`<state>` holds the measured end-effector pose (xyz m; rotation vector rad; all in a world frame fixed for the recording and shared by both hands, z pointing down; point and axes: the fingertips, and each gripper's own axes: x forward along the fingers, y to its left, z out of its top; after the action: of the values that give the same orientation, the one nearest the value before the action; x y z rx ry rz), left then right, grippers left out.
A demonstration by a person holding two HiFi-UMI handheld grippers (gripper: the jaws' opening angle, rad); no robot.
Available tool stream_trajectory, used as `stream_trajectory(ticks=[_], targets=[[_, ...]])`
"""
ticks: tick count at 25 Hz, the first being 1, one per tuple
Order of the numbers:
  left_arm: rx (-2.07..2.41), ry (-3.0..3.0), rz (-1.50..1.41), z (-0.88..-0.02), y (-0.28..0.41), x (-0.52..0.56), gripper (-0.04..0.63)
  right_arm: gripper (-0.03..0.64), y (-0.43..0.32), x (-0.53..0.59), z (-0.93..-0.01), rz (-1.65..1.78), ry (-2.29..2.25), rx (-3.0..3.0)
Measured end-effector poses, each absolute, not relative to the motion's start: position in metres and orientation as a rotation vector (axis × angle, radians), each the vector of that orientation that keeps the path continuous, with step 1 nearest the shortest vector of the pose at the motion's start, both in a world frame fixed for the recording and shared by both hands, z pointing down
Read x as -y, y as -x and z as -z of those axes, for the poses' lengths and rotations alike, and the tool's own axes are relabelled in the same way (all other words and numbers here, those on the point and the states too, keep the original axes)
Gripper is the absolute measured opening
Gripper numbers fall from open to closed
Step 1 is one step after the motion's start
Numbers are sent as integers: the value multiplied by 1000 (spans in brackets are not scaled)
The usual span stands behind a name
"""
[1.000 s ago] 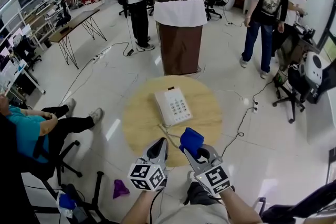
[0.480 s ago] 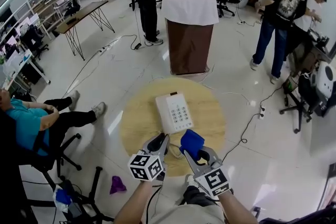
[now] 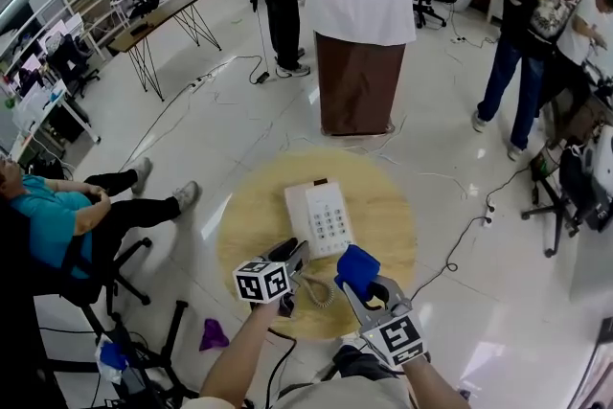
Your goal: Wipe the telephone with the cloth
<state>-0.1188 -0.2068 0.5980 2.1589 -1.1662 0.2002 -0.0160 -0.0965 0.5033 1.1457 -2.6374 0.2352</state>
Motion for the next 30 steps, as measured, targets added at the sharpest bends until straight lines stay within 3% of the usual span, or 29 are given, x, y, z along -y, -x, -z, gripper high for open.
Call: stream_trajectory(ticks=[8,19,23,30], targets=[[1083,-2057,-84,-631,139,239,167,63,-6,115,-527,-308,-1099,2600],[741,-1998,38,-639,127,257,167,63,-10,124,-546,-370,-1041,2601],[641,-1963,45,-640,121,262,120,63,-10,126,-550,-382,-1022,2589],[632,-1943,52,-637,121,264,92,63,-7,137,-549,-382,-1034,2609]])
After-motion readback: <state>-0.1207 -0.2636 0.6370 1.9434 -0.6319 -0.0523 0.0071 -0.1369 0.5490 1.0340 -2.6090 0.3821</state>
